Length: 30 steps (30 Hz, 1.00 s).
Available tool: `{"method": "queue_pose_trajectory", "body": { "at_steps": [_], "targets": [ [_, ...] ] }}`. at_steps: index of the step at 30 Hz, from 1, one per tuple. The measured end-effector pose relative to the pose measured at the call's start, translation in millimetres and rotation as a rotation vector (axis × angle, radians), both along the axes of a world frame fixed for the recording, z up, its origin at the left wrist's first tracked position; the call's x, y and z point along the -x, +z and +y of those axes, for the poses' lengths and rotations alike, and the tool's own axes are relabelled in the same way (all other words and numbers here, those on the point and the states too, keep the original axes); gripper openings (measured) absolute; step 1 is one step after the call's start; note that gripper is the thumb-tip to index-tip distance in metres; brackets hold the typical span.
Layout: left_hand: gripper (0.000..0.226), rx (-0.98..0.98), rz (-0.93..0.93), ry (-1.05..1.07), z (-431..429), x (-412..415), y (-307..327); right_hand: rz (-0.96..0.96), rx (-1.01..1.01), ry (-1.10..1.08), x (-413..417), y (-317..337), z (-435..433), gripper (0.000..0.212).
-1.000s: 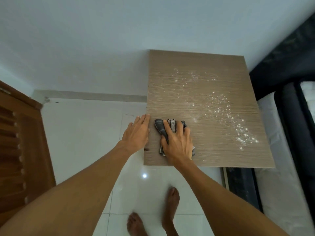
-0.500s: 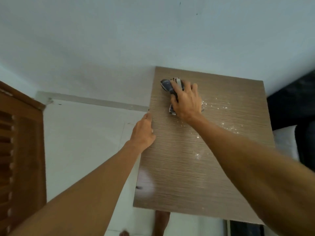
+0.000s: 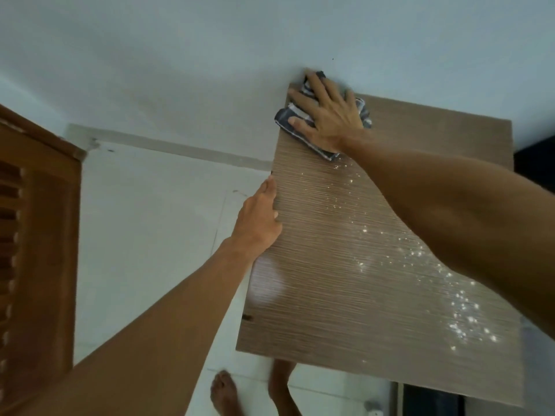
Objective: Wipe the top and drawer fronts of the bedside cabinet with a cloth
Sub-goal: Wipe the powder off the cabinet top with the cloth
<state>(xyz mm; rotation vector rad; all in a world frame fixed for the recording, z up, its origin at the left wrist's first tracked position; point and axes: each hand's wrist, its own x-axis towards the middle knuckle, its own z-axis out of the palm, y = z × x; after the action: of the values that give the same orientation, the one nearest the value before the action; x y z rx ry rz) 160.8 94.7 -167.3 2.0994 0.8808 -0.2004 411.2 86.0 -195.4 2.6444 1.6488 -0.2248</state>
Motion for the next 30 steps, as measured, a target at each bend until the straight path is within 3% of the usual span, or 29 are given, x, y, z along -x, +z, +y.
{"method": "queue_pose_trajectory", "body": {
  "at_steps": [12,18,21,25,30],
  "targets": [
    [0.06,0.052,0.005,0.089,4.2,7.8,-0.8,0.066,-0.021,-0.124,58.7,-9.3,-40.2,0.075],
    [0.041,0.235,-0.049,0.293,12.6,15.2,2.8,0.057,0.002,-0.087,106.4,-9.1,-76.7,0.078],
    [0.042,0.333,-0.055,0.45,19.0,14.7,-0.4,0.05,0.011,-0.08,131.6,-8.6,-95.8,0.082],
    [0.025,0.377,-0.055,0.487,12.2,15.8,13.3,0.064,0.008,-0.071,166.2,-7.9,-122.2,0.084],
    [0.032,0.381,-0.043,0.495,9.7,25.8,2.9,0.06,-0.006,-0.037,211.5,-9.0,-149.7,0.081]
  ]
}}
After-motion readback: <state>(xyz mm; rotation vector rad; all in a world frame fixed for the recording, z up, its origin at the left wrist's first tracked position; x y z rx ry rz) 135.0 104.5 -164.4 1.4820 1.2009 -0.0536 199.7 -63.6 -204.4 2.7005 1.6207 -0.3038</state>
